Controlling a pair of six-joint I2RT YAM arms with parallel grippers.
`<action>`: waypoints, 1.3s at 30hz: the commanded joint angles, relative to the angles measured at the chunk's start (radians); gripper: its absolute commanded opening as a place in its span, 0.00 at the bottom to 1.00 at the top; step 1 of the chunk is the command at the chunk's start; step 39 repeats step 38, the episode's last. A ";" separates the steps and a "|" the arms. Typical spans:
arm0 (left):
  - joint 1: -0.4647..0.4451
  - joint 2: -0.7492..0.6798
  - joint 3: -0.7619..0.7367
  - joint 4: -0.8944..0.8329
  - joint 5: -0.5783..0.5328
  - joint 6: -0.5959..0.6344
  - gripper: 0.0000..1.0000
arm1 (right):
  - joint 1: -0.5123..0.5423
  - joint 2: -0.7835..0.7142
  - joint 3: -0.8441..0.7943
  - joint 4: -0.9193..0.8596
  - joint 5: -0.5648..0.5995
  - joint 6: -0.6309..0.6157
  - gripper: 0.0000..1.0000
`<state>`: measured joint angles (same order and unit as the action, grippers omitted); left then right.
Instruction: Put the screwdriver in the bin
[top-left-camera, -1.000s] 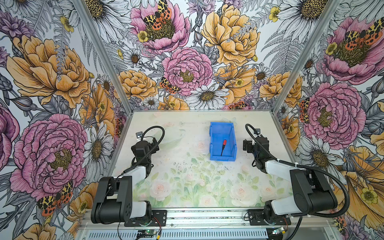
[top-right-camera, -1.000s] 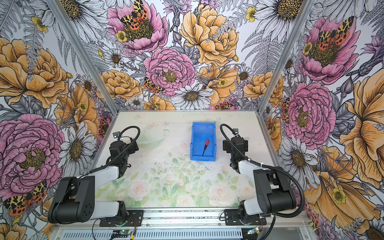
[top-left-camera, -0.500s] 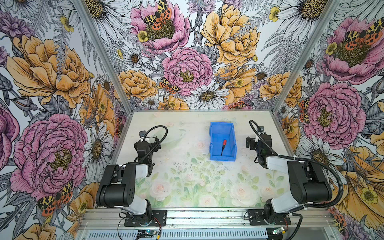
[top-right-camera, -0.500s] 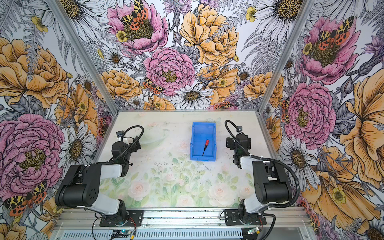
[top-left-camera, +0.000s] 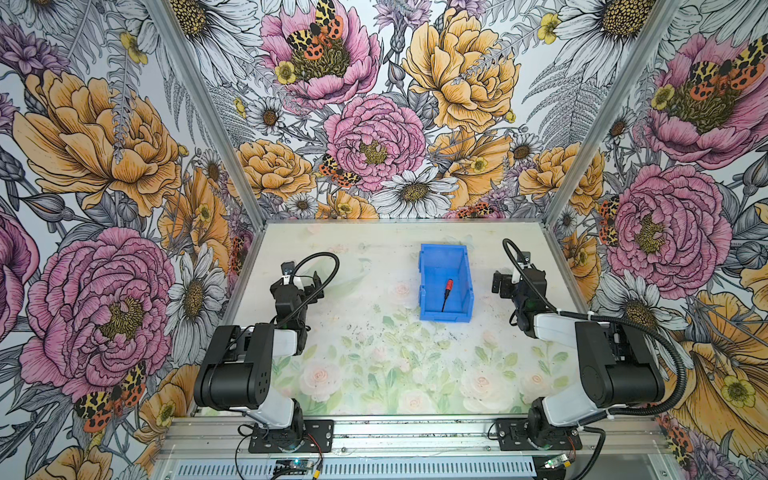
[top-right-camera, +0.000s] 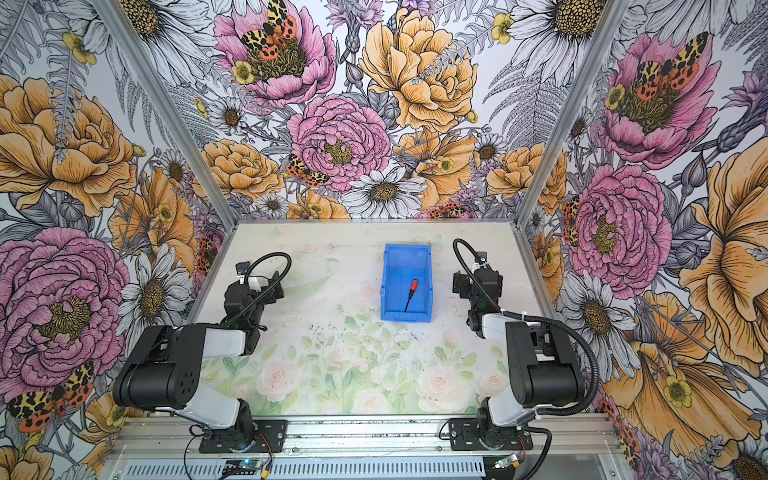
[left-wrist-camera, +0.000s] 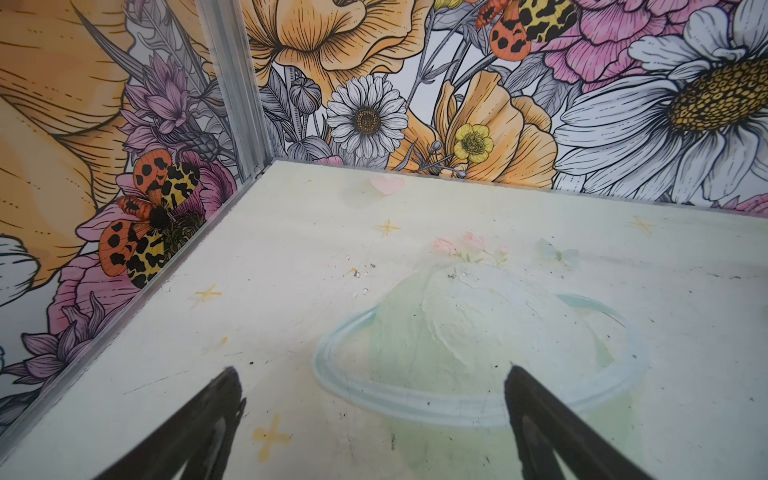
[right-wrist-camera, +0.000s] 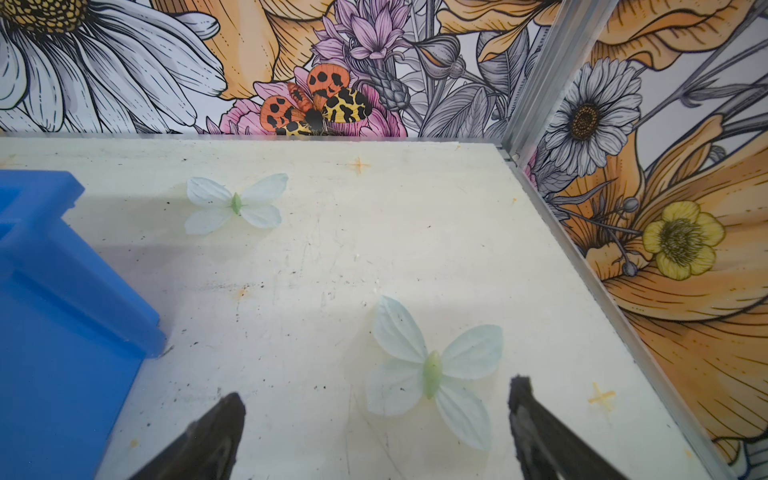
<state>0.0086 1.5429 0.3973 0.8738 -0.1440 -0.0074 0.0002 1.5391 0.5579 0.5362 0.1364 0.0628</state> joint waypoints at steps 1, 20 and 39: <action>-0.009 0.002 -0.015 0.048 0.018 0.014 0.98 | -0.009 -0.022 -0.024 0.057 -0.024 0.015 1.00; -0.020 0.006 -0.020 0.062 -0.008 0.020 0.99 | -0.025 -0.001 -0.156 0.309 -0.062 0.017 1.00; -0.010 0.005 -0.017 0.054 0.035 0.023 0.99 | -0.025 -0.004 -0.157 0.310 -0.059 0.017 0.99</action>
